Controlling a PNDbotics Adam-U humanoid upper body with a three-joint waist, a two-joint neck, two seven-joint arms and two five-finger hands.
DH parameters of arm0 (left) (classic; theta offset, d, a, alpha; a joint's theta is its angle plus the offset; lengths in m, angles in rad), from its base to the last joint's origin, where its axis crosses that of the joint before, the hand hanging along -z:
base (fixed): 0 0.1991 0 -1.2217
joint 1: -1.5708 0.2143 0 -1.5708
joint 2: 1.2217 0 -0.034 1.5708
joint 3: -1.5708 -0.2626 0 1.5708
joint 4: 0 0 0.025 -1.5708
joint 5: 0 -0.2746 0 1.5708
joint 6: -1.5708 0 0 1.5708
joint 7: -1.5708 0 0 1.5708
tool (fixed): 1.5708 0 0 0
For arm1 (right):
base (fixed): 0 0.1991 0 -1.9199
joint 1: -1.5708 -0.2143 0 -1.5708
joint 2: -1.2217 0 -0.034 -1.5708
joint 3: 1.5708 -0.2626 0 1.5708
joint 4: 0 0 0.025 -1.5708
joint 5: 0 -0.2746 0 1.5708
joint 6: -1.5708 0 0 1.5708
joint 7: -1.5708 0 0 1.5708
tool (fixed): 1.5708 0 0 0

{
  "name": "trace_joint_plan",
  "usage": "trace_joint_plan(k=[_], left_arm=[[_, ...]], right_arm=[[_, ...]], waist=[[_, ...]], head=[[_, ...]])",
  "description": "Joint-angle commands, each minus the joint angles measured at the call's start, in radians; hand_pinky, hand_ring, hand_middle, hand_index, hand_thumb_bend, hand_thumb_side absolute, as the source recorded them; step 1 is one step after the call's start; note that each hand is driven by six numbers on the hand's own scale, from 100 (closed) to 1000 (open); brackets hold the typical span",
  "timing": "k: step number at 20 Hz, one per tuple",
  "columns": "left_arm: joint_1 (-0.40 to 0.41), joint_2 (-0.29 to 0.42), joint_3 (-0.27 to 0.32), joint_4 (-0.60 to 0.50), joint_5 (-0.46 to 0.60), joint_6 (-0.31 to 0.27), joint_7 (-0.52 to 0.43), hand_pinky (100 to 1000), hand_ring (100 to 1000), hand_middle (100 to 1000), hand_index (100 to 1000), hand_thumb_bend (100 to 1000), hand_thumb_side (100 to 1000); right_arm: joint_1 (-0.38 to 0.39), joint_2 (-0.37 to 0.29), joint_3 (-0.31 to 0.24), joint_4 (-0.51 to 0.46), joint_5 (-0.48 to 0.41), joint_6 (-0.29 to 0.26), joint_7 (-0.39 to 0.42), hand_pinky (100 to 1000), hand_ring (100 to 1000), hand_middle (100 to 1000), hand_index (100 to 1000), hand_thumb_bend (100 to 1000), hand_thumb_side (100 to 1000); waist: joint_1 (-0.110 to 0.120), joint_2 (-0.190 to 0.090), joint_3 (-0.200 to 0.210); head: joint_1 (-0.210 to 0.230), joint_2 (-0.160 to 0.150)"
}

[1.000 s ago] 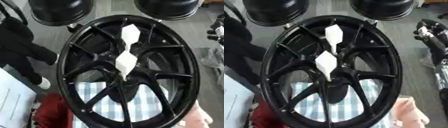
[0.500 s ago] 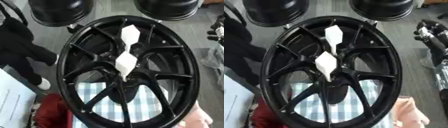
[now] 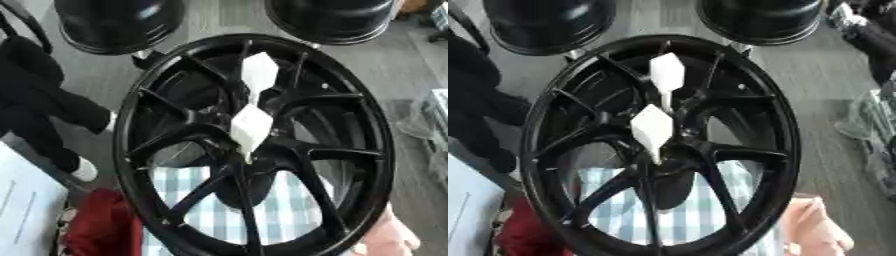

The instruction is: Pull the pin out of the wheel hub.

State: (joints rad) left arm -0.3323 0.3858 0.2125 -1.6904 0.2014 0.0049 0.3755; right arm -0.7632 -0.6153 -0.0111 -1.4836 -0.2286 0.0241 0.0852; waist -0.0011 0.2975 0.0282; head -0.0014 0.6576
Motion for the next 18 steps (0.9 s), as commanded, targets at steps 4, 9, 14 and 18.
trace_joint_plan(k=[4,9,14,18], left_arm=[[-0.002,0.036,0.004,-0.015,-0.006,0.000,-0.001,725,781,711,752,290,581],[0.001,0.046,0.001,-0.013,-0.007,0.001,-0.004,725,781,710,752,289,581],[0.000,0.053,-0.002,-0.012,-0.008,0.002,-0.007,724,780,710,752,288,581],[-0.002,0.060,-0.004,-0.012,-0.009,0.002,-0.009,725,780,709,752,288,580]], right_arm=[[-0.153,-0.099,0.083,0.028,0.078,0.001,0.157,768,761,721,814,259,314],[-0.282,-0.157,0.182,0.076,0.125,-0.045,0.256,779,770,727,815,311,303],[-0.380,-0.174,0.276,0.089,0.169,-0.089,0.340,785,772,730,814,368,304],[-0.448,-0.153,0.333,0.103,0.210,-0.120,0.394,790,774,732,814,390,308]], waist=[[-0.003,-0.032,0.002],[-0.010,-0.034,0.004],[-0.013,-0.032,0.004],[-0.014,-0.030,0.003]], head=[[-0.004,0.004],[-0.007,0.005],[-0.011,0.000],[-0.015,-0.008]])
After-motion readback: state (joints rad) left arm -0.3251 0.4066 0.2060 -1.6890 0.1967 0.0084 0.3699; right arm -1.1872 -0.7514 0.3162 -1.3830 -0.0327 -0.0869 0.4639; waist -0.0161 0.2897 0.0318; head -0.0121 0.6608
